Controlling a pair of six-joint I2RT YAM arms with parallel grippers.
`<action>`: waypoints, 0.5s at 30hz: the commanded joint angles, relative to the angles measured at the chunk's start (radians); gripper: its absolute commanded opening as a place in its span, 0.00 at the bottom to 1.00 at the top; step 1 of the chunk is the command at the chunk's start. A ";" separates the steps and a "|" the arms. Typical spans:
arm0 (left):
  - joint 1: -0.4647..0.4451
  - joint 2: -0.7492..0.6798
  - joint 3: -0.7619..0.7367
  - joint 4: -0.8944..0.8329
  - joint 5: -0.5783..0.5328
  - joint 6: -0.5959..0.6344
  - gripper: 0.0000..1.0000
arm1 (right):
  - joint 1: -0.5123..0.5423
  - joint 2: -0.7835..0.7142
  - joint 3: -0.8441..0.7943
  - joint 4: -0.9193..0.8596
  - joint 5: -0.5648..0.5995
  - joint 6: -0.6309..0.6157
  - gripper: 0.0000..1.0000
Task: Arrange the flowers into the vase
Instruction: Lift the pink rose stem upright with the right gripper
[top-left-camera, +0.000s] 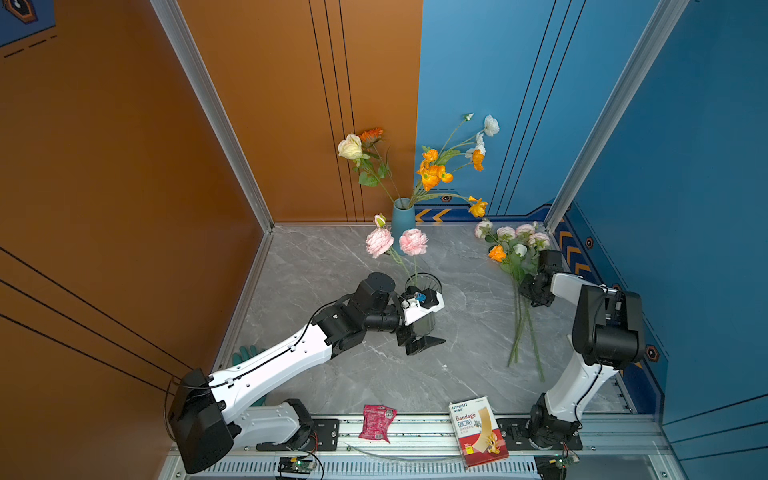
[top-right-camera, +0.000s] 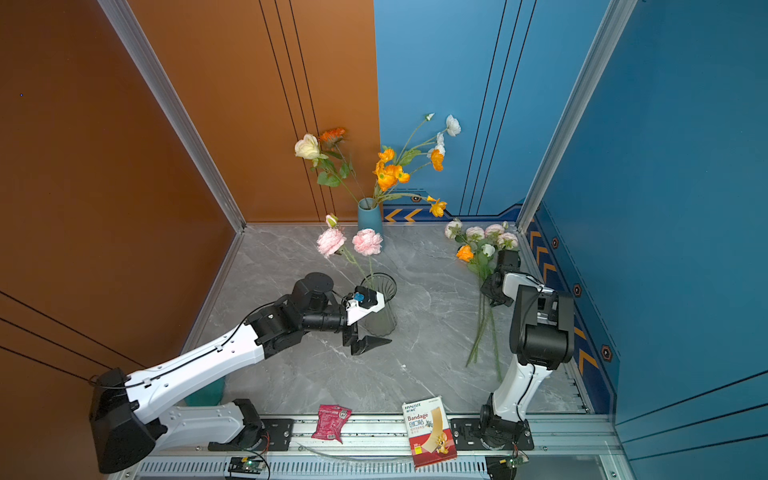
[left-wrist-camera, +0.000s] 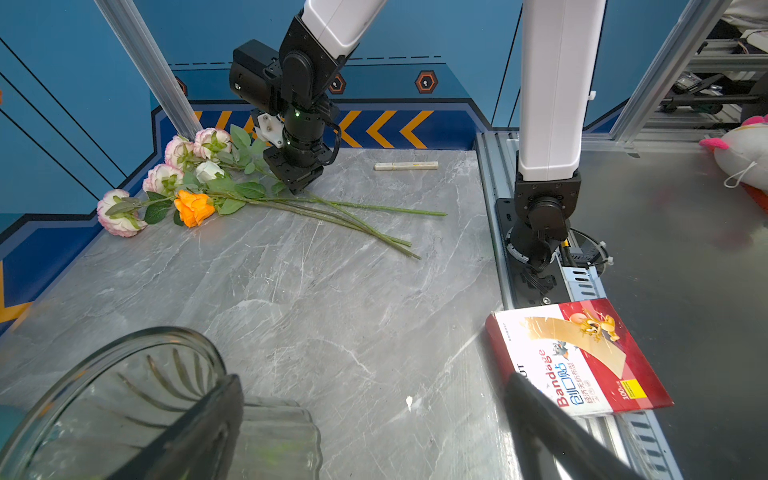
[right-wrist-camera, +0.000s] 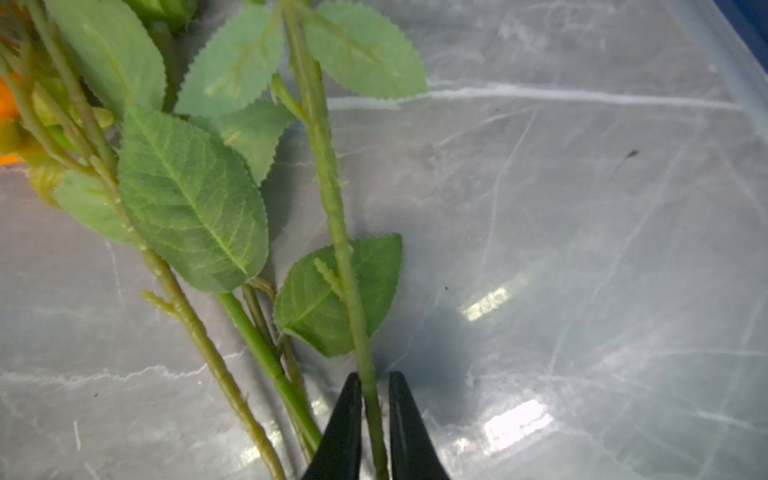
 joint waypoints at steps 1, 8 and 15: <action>-0.015 0.000 0.015 -0.027 -0.006 0.022 0.98 | -0.008 0.017 0.025 -0.034 -0.020 -0.024 0.11; -0.022 -0.006 0.014 -0.035 -0.014 0.029 0.98 | -0.004 -0.059 -0.002 -0.004 -0.078 -0.068 0.00; -0.024 -0.007 0.017 -0.041 -0.016 0.034 0.98 | 0.034 -0.268 -0.016 -0.071 -0.076 -0.079 0.00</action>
